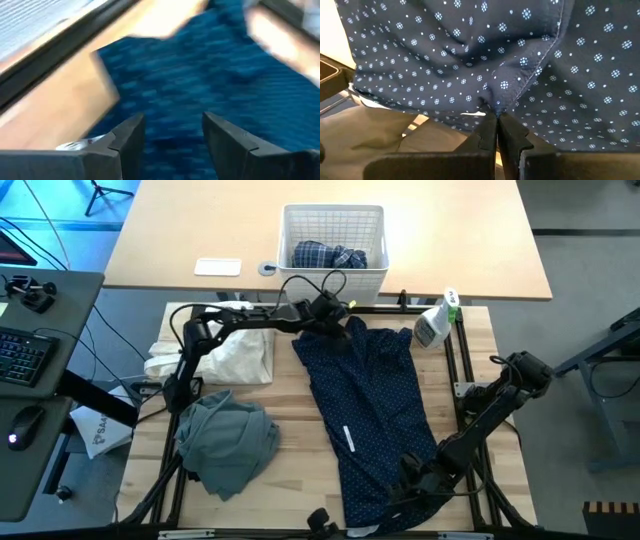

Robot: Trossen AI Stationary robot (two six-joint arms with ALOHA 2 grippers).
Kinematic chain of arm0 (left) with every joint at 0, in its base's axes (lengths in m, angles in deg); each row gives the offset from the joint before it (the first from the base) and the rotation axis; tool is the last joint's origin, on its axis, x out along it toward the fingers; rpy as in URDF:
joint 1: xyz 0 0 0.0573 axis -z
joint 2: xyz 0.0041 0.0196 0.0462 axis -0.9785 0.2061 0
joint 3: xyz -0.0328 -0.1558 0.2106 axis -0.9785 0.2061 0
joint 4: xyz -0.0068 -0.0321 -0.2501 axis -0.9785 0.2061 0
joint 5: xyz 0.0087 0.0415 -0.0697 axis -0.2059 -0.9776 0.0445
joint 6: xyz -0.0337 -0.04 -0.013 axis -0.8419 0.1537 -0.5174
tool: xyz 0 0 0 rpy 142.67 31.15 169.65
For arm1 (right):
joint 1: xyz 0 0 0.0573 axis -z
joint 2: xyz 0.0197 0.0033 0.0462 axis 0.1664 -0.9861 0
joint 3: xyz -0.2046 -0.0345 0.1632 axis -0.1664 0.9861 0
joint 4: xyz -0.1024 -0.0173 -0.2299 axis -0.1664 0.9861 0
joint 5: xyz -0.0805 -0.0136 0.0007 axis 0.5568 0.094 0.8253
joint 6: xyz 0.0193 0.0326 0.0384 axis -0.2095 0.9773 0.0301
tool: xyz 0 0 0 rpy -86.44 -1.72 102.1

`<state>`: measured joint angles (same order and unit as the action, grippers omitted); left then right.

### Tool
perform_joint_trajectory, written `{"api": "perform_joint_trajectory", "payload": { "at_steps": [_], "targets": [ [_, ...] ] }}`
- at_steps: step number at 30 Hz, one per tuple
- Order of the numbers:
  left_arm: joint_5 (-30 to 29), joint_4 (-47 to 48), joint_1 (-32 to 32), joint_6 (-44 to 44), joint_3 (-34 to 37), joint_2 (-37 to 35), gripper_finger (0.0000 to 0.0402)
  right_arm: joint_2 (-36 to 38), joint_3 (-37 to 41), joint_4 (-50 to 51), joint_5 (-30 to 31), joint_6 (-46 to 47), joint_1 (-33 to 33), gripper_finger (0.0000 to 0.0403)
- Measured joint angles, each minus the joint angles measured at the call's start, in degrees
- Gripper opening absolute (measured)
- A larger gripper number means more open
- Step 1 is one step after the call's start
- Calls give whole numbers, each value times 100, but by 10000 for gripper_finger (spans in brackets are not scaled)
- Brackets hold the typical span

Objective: Fold Laundry from Bin
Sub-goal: Fold the dark blue polo

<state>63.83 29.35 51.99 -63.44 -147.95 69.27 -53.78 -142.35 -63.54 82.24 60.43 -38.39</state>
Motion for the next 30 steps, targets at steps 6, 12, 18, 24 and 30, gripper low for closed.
{"api": "perform_joint_trajectory", "payload": {
  "at_steps": [6,12,18,24,30],
  "targets": [
    [-247,21,83,208,-65,-21,168,0,0,-137,-1,-9,-2,1],
    [-65,1088,145,1117,-52,-469,100,0,0,-417,0,33,-2,1],
    [-411,3333,20,2055,-60,-1083,55,0,-7,-718,297,232,-46,18],
    [-426,3501,-382,2198,484,-1099,58,2,-7,-526,296,-120,29,118],
    [41,3137,-837,2036,943,-1111,112,21,-7,-746,384,-120,150,177]
  ]
}}
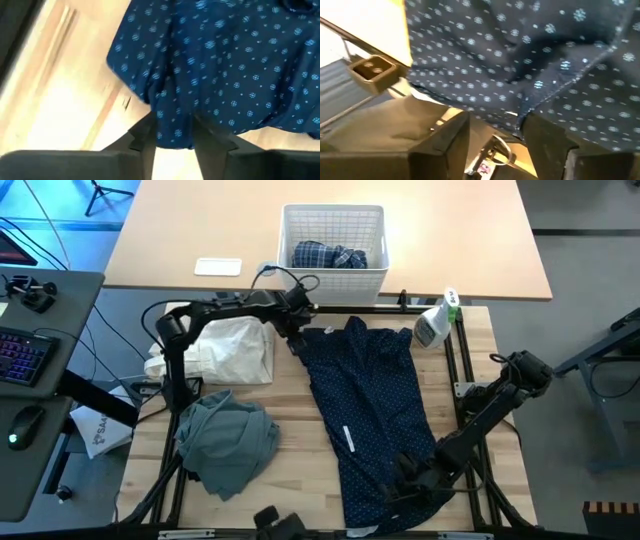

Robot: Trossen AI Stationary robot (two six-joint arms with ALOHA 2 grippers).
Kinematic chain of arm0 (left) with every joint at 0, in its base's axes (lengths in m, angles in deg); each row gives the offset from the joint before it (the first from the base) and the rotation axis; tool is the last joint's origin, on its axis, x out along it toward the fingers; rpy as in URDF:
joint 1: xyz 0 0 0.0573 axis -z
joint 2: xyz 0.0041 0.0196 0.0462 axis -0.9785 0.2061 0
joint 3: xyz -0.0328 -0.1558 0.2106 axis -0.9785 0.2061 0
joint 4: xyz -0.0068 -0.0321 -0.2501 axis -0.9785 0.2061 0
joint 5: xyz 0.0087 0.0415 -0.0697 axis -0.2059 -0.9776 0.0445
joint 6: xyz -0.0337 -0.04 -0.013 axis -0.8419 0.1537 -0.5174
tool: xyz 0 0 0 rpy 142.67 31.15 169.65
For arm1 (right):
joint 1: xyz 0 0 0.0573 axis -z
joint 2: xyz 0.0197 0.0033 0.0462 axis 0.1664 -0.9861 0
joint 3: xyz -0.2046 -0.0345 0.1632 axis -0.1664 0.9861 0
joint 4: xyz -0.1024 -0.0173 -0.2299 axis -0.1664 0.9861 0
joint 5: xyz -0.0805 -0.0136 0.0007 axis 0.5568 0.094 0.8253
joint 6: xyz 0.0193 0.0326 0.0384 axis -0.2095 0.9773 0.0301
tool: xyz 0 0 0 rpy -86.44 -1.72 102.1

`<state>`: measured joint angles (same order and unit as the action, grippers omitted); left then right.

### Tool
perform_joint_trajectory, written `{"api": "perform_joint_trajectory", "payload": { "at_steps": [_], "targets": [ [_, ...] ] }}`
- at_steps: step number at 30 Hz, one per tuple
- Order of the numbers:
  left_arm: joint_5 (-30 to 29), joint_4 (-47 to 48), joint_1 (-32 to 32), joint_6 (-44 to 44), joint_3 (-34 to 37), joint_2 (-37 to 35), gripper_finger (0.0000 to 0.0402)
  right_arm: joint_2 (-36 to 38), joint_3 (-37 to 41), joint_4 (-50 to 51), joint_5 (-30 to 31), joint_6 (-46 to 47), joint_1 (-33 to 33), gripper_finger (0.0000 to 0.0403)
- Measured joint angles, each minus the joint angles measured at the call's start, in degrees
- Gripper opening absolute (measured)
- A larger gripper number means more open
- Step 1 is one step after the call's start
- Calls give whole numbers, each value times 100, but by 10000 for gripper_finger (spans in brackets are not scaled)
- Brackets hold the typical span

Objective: Fold Laundry from Bin
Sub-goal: Fold the dark blue polo

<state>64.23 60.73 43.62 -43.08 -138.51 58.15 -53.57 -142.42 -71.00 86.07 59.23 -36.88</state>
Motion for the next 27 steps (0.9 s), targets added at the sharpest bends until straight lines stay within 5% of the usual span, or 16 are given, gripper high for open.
{"api": "perform_joint_trajectory", "payload": {
  "at_steps": [9,16,19,27],
  "targets": [
    [1136,-285,-414,-110,641,19,168,9,0,-129,758,-88,150,181],
    [1416,-1088,-228,166,1029,20,74,14,0,-259,905,-387,223,181],
    [904,-1216,-159,310,887,-23,13,14,0,-429,914,-337,208,181],
    [-799,-1394,-564,1565,349,-567,3,-260,2,-824,924,-74,-131,181]
  ]
}}
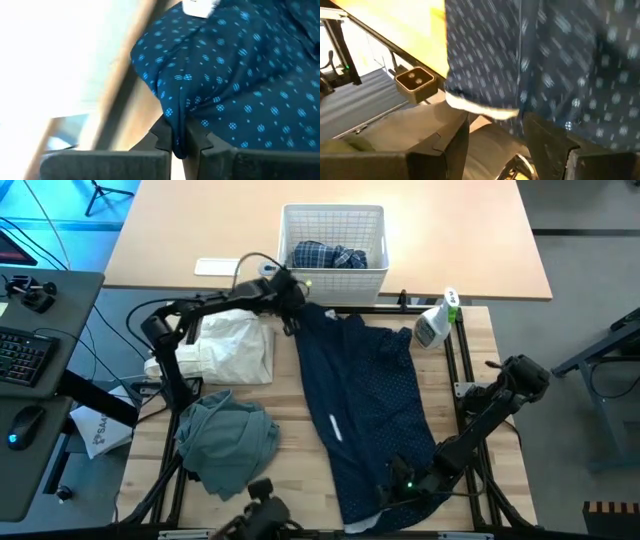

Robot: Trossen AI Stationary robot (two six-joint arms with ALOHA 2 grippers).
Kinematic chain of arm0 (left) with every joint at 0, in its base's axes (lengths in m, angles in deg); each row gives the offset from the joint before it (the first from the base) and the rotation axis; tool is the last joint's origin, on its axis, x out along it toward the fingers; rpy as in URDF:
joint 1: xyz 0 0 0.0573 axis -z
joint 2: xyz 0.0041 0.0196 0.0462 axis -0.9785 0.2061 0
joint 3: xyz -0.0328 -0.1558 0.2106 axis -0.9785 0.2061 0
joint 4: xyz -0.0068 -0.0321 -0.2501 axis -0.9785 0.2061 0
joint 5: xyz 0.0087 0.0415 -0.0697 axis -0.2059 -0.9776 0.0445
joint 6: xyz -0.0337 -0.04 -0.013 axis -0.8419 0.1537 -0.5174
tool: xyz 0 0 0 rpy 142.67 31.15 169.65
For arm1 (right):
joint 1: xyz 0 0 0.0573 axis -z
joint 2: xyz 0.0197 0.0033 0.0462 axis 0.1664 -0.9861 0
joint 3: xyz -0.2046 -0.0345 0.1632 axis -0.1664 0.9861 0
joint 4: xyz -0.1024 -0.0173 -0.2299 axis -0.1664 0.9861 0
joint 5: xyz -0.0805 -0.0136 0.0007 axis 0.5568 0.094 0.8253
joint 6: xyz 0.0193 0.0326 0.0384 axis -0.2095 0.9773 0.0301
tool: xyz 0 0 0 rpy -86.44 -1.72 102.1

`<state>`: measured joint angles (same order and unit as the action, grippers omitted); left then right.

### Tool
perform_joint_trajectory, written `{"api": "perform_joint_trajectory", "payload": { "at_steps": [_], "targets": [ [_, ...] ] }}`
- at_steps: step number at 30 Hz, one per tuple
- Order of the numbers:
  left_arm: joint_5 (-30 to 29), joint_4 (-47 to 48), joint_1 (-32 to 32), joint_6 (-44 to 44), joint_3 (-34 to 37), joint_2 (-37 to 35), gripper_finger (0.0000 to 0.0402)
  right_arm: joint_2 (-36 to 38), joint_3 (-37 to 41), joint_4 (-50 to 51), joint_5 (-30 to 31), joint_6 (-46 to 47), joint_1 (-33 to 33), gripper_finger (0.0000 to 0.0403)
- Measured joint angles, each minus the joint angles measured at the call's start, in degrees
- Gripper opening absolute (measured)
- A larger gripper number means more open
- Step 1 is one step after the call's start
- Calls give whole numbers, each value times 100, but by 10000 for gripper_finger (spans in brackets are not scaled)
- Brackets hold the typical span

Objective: Fold Laundry from Bin
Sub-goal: Fold the dark blue polo

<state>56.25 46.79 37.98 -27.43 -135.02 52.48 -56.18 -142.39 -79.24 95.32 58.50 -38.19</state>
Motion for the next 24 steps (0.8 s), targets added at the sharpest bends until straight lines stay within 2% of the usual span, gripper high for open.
{"api": "perform_joint_trajectory", "payload": {
  "at_steps": [6,11,14,18,21,24],
  "targets": [
    [213,-144,-535,188,-114,-66,2,-282,2,-103,-209,334,-189,181],
    [323,16,-604,242,-112,-36,11,-81,-11,-128,-236,334,-175,181],
    [300,247,-605,400,-112,-36,37,126,-170,256,-59,310,-107,181],
    [-234,976,-690,258,-361,-36,86,273,-247,940,57,464,127,181],
    [-622,1833,-743,26,-783,-79,114,285,-235,1189,409,684,349,181],
    [-397,2319,-737,-170,-1084,-232,128,287,33,1187,484,686,706,181]
  ]
}}
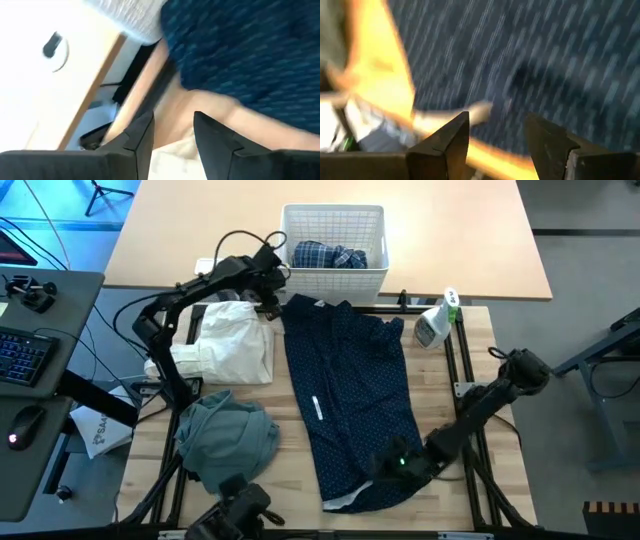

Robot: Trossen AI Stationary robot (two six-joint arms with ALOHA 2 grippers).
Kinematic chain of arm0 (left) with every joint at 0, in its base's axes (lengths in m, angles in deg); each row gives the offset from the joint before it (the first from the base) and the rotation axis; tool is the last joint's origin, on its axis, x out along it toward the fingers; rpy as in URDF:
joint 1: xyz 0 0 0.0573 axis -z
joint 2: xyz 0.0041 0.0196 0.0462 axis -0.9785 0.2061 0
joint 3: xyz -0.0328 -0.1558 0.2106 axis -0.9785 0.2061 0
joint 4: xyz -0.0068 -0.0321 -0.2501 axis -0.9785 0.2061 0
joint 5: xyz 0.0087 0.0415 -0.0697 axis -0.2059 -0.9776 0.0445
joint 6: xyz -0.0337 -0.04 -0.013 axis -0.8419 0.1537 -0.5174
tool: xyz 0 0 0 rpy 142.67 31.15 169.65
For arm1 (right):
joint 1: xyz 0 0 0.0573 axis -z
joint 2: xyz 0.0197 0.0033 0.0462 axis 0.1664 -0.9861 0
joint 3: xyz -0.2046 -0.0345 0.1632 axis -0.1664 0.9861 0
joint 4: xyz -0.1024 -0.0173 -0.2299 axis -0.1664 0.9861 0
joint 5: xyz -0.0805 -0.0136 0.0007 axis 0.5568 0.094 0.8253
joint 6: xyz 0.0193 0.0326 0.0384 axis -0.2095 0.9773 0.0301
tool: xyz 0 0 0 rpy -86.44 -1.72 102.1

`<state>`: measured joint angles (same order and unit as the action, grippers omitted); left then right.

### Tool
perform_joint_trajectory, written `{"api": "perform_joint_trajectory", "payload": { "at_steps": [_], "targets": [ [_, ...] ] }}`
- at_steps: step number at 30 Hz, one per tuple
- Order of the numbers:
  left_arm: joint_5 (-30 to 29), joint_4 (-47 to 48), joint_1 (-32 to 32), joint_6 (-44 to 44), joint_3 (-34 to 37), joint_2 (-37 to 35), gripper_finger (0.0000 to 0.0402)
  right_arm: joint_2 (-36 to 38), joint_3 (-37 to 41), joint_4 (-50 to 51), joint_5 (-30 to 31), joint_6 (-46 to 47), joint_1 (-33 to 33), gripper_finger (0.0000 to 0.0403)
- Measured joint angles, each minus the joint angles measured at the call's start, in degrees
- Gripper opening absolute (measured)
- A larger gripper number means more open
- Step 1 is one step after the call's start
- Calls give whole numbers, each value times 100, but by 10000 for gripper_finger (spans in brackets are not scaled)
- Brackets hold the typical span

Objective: Fold Laundry from Bin
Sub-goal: Fold the dark blue polo

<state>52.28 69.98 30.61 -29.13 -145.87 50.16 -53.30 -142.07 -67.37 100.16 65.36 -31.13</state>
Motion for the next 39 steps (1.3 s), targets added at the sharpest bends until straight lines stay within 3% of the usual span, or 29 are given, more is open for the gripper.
{"api": "perform_joint_trajectory", "payload": {
  "at_steps": [4,8,18,22,26,29,33,36,39],
  "targets": [
    [1067,40,232,-137,-46,-293,129,-2,568,-100,164,-152,540,179],
    [1490,-15,698,-95,-46,-409,122,-18,1093,-753,-409,-374,744,153],
    [1479,-57,1888,105,-42,-400,118,-216,606,-1349,-1130,-389,-532,95],
    [1452,-515,2121,108,-42,-400,118,-37,105,-528,-943,-207,-742,94],
    [1450,-992,2253,63,-42,-400,118,217,-418,788,-55,-25,-612,93],
    [1448,-1004,2301,65,-72,-400,118,452,-594,1858,415,-188,-188,94],
    [1450,-551,2366,65,-325,-394,118,1124,-595,3159,623,-822,850,106],
    [1450,-168,2369,65,-523,-394,118,1833,-457,3665,421,-2173,1971,132],
    [1452,78,2368,40,-633,-398,118,2420,-300,3826,-156,-3856,3379,167]
  ]
}}
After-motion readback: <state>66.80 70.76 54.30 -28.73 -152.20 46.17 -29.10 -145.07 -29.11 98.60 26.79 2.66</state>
